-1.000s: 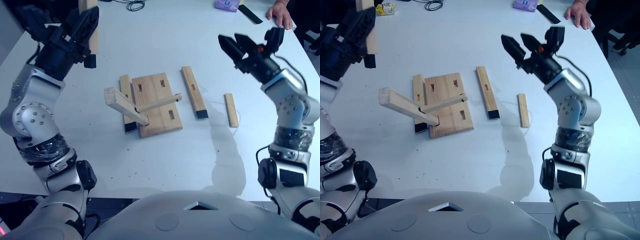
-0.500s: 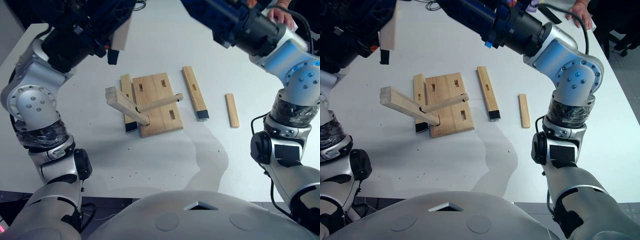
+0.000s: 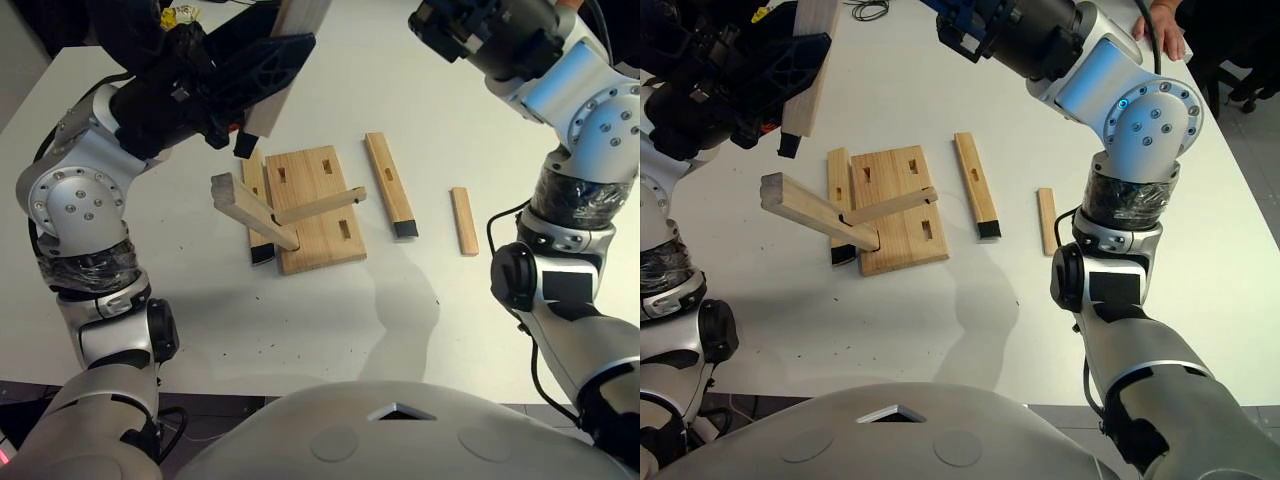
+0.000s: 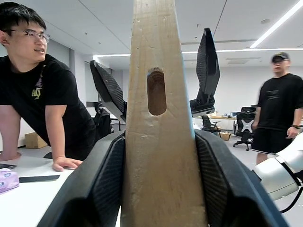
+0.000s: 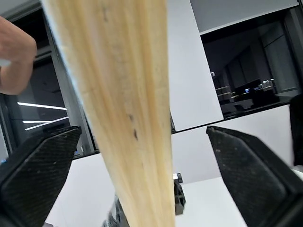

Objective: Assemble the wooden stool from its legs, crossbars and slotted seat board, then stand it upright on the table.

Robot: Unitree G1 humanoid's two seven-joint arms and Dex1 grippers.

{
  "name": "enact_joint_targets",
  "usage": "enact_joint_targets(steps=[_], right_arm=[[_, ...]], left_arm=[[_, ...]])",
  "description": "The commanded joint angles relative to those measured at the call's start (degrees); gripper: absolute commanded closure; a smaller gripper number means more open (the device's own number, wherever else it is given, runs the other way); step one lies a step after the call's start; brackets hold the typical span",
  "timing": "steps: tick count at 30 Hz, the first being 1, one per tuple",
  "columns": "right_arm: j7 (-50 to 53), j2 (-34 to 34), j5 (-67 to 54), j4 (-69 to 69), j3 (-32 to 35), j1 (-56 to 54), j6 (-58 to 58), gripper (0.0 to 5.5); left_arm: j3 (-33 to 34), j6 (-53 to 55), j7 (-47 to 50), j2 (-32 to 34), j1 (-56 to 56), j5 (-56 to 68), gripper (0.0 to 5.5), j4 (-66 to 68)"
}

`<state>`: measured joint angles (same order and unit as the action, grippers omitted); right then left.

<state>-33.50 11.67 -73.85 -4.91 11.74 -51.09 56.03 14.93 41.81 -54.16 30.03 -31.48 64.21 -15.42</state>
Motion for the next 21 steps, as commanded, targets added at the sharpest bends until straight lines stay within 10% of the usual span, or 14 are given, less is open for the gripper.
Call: enact_joint_targets(steps=[1,21], right_arm=[[2.1,-1.9,-3.3,-3.1,-0.9,0.7,0.6,0.62],[6.0,-3.5,-8.1,-8.0,-2.6,4.5,-1.2,3.09]], left_arm=[[-1.1,0.5,-0.6,-0.3,-1.0,1.4,3.46,-1.0],[-1.6,2.5,1.5,-0.7,-0.5,6.5,3.46,-2.0]])
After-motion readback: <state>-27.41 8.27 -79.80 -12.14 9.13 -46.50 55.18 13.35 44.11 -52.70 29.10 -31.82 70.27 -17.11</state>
